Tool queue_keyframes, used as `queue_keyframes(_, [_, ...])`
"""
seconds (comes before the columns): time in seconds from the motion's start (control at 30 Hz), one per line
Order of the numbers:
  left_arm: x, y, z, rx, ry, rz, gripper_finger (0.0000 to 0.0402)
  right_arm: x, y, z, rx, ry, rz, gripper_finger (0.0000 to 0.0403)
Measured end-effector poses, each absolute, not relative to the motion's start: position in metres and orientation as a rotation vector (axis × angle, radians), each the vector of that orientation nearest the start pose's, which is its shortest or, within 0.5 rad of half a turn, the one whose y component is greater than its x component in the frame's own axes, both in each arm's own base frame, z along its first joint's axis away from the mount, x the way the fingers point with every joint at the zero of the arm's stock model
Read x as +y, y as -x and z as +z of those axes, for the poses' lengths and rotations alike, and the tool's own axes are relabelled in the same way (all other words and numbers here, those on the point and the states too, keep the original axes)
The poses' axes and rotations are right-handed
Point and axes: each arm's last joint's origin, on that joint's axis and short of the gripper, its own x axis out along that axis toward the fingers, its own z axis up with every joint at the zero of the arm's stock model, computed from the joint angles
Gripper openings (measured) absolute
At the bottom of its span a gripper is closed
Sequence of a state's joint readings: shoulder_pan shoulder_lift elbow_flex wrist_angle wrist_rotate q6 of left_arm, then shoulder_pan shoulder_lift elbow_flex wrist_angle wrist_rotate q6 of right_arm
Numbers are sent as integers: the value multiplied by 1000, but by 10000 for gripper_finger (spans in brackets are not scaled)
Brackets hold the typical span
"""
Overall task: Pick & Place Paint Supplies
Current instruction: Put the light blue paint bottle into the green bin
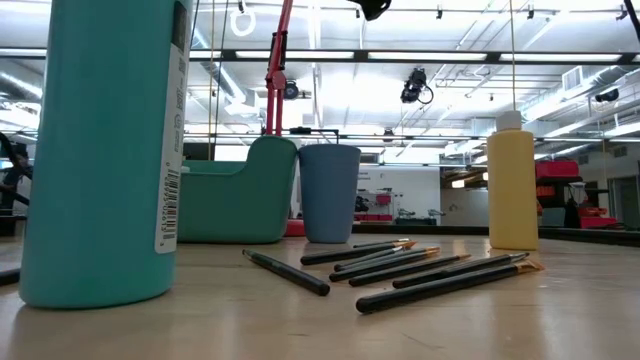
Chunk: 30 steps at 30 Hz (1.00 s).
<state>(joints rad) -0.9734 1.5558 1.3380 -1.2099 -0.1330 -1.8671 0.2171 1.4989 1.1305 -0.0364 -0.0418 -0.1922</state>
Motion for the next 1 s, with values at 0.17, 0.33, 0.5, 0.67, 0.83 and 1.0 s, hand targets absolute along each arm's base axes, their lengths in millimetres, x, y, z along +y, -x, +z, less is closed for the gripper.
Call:
queue_keyframes(0.17, [-232, -161, 277, 1320, 826, 624, 233, 75, -333, 299, 349, 222, 291, 224])
queue_keyframes(0.33, [-233, -160, 277, 1289, 870, 656, 233, 75, -335, 305, 297, 173, 284, 224])
queue_keyframes(0.5, [-241, -164, 272, 1272, 916, 647, 233, 76, -333, 301, 341, 141, 306, 224])
queue_keyframes(0.67, [-248, -164, 261, 1332, 882, 676, 233, 76, -332, 299, 366, 138, 308, 224])
queue_keyframes(0.83, [-247, -164, 259, 1322, 863, 696, 233, 76, -333, 300, 353, 138, 307, 224])
queue_keyframes(1.0, [-240, -158, 241, 1364, 811, 707, 233, 76, -333, 300, 345, 138, 307, 224])
